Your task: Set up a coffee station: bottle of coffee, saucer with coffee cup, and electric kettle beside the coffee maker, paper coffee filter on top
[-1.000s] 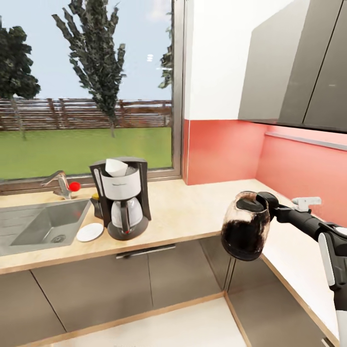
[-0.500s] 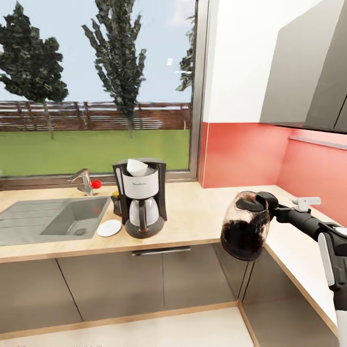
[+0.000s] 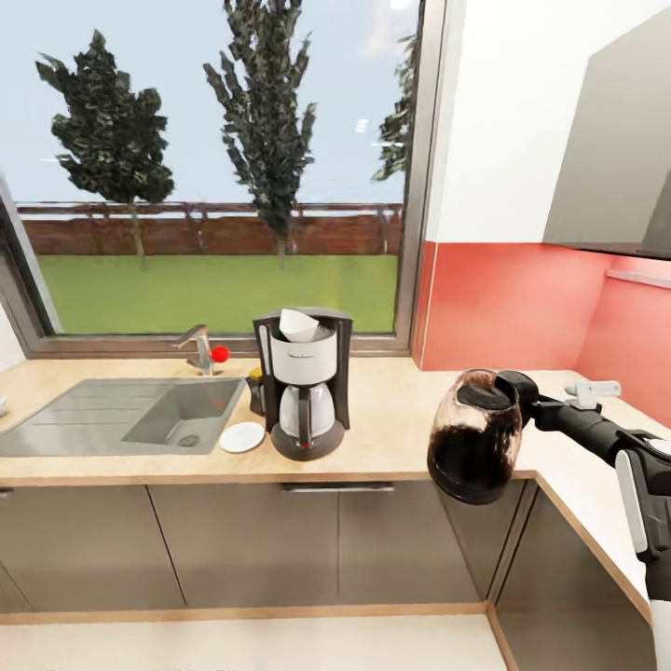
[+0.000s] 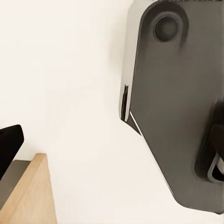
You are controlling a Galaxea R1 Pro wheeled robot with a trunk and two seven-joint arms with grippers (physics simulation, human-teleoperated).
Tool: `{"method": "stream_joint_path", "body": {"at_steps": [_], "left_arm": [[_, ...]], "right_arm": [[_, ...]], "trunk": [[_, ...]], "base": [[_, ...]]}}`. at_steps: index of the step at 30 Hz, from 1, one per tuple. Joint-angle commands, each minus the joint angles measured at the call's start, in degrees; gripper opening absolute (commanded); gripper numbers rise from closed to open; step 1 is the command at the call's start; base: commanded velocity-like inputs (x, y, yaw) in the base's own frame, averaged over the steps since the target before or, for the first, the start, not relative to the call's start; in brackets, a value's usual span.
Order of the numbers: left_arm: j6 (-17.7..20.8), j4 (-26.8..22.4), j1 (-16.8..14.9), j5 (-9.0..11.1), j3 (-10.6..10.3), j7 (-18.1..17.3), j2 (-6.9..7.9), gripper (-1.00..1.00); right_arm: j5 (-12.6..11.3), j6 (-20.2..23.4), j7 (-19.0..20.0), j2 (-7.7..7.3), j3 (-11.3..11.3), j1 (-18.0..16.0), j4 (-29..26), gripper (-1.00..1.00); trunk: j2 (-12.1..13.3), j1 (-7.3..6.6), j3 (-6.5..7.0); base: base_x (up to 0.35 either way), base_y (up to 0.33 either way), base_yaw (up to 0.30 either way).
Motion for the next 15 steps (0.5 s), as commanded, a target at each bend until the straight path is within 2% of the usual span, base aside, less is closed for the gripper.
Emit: {"method": "stream_joint_path", "body": {"at_steps": [1, 15], "left_arm": [[0.3, -0.1, 0.0, -0.6, 0.5, -0.2, 0.01, 1.0], [0.2, -0.1, 0.0, -0.6, 0.3, -0.2, 0.02, 1.0]], "right_arm": [[0.1, 0.3, 0.5, 0.0, -0.1, 0.0, -0.1, -1.0], [0.0, 0.3, 0.5, -0.01, -0.1, 0.0, -0.1, -1.0]], "trunk": [[0.0, 0.02, -0.01], [0.0, 0.02, 0.01]], "base": [[0.0, 0.0, 0.073], [0.0, 0.0, 0.007]]}}
